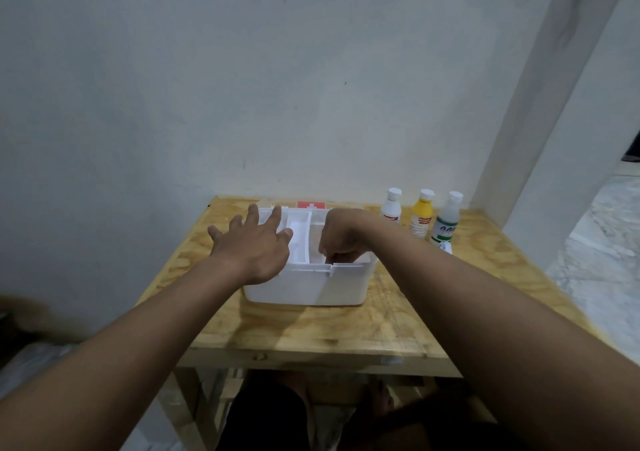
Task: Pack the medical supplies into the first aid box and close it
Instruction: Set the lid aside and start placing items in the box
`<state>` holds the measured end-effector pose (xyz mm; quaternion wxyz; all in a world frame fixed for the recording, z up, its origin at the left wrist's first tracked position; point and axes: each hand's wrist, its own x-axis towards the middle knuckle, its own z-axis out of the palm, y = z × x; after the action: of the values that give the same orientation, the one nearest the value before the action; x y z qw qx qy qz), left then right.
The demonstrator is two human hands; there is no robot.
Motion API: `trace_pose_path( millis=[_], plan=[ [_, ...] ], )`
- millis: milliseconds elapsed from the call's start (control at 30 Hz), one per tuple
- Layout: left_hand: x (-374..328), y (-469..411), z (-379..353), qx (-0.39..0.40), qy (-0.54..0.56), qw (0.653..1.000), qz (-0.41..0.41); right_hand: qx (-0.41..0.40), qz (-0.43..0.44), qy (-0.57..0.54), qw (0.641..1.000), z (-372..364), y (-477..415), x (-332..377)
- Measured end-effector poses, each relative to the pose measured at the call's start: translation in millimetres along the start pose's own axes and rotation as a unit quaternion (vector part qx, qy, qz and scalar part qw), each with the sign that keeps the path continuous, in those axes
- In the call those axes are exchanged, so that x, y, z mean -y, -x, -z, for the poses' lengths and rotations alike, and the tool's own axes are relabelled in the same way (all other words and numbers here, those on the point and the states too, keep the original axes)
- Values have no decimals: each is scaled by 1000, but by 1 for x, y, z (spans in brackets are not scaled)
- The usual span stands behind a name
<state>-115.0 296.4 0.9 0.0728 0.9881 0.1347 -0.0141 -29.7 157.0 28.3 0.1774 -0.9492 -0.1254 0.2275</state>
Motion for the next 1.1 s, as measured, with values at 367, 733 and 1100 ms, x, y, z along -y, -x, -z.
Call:
trace_pose_path(
  millis=[367,733,1100],
  plan=[
    [-4,0,9,-18,11,1000,-3,-146,97,59,983,34,48,-22],
    [-91,37,0,-210,11,962,-174,-267,75,77,958,50,109,-91],
    [-161,77,-47,-248,-35,929,-272,-244,31,86,966,25,124,-170]
  ],
)
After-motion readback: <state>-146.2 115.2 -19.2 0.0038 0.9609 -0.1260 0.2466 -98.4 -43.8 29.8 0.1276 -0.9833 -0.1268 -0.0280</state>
